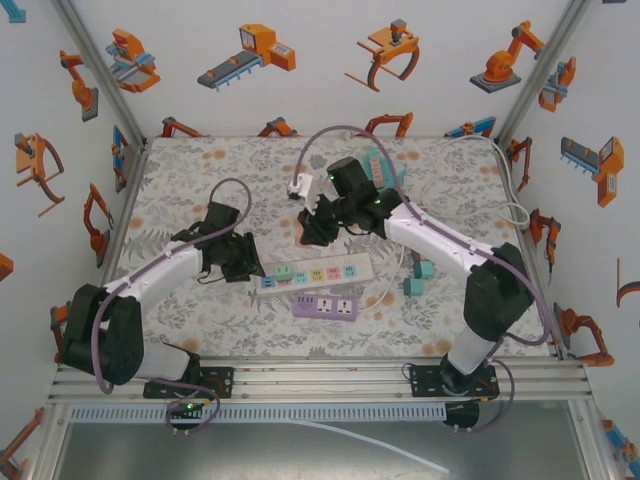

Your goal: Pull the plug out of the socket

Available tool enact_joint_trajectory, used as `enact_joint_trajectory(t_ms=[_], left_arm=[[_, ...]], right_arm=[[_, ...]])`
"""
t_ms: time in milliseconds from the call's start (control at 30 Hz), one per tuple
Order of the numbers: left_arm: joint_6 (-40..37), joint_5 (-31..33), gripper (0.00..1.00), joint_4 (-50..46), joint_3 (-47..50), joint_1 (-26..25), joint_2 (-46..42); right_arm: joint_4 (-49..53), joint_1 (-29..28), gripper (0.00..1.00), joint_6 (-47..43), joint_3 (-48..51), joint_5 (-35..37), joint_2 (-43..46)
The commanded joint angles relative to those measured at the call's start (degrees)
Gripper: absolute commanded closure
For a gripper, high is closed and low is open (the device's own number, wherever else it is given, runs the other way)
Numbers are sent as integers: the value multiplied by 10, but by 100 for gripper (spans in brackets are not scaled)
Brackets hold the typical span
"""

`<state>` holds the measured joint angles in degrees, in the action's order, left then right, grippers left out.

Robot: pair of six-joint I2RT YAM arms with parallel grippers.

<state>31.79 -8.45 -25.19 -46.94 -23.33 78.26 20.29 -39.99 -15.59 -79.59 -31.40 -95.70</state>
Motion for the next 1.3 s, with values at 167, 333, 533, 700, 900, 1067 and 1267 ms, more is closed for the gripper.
enact_joint_trajectory(t_ms=[167, 333, 533, 700, 900, 1067, 1267], left_arm=[[-74, -17, 54, 20, -61, -8, -95], [-177, -46, 50, 43, -90, -31, -129], [-330, -123, 45, 33, -133, -91, -135], [-441, -116, 38, -50, -184, -182, -98], [-458, -90, 17, -52, -201, -256, -77], [-451, -86, 3, -52, -201, -269, -70], [-447, -74, 3, -52, -195, -269, -81]], right_arm=[[8, 114, 84, 389, 79, 53, 124], [-7, 166, 84, 490, 216, 120, 263], [11, 215, 84, 628, 387, 185, 447], [33, 225, 82, 711, 523, 246, 597], [42, 227, 78, 769, 605, 261, 695], [40, 227, 76, 810, 664, 276, 739], [13, 227, 71, 824, 701, 277, 749]])
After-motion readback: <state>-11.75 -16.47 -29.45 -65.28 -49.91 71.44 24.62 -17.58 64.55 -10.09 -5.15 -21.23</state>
